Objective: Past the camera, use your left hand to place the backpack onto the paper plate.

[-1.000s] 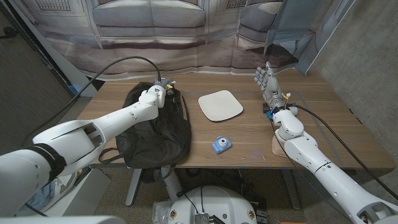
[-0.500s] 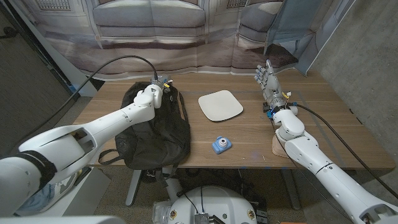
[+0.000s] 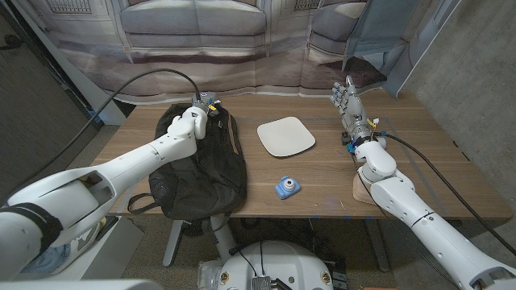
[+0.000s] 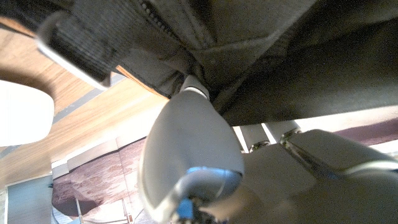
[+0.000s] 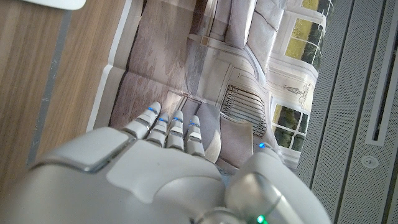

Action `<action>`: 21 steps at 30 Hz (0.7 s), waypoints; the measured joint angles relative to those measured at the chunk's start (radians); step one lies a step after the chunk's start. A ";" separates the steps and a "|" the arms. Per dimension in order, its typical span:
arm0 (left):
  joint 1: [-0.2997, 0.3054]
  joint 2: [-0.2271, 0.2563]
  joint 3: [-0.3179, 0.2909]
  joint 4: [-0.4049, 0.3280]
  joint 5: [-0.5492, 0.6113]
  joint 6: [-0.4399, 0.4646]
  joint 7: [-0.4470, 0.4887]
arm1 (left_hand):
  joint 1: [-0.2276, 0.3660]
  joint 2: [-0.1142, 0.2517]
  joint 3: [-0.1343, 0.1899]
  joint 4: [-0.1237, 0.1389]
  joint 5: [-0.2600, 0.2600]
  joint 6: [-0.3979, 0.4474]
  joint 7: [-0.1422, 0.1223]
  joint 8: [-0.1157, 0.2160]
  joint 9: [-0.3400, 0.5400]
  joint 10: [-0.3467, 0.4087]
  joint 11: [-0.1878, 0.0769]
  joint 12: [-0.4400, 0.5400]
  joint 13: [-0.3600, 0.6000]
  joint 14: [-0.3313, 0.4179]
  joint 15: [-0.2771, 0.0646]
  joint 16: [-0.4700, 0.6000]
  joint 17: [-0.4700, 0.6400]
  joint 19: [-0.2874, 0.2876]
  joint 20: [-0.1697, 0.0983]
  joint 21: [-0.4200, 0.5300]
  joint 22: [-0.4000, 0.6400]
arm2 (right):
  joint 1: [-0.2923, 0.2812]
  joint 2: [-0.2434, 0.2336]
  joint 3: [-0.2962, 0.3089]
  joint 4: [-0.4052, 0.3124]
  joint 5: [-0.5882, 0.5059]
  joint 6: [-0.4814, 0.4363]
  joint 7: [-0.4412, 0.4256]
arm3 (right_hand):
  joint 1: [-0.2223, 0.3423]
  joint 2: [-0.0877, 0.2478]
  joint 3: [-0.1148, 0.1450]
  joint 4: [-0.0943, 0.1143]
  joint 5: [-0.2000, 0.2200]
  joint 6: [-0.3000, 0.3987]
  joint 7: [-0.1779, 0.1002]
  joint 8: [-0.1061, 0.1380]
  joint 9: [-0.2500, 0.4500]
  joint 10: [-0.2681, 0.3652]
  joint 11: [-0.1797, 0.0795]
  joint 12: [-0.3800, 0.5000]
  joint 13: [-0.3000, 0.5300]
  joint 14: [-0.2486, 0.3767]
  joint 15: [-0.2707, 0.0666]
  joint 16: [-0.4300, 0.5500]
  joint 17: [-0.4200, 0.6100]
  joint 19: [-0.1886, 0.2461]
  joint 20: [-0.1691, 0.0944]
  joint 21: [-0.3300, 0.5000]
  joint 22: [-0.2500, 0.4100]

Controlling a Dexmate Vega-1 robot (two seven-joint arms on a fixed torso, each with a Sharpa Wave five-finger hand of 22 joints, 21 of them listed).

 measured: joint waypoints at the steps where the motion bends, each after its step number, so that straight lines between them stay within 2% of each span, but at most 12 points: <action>1: 0.003 0.002 -0.003 -0.005 0.000 0.000 0.000 | 0.000 0.000 0.000 0.000 0.002 0.000 0.000 0.000 0.000 0.002 -0.002 0.000 0.003 0.000 0.000 0.000 0.001 0.000 0.000 0.003 0.000 | -0.001 0.000 0.000 -0.002 0.000 0.000 -0.001 | 0.000 0.000 0.000 0.000 0.000 0.000 0.000 0.000 0.000 0.000 0.000 0.000 0.000 0.000 0.000 0.000 0.000 0.000 0.000 0.000 0.000; 21: 0.052 0.049 -0.068 -0.133 0.022 0.015 -0.023 | 0.000 0.000 0.000 0.000 0.003 0.012 0.004 0.008 -0.001 0.014 -0.006 0.006 0.027 0.016 -0.010 -0.003 0.023 -0.006 0.006 0.049 0.000 | -0.021 -0.004 0.010 -0.023 -0.006 0.012 -0.006 | 0.000 0.000 -0.003 -0.003 0.000 0.005 0.005 0.000 0.000 0.000 0.000 0.000 0.000 0.000 0.000 0.000 0.000 0.000 0.000 0.000 0.000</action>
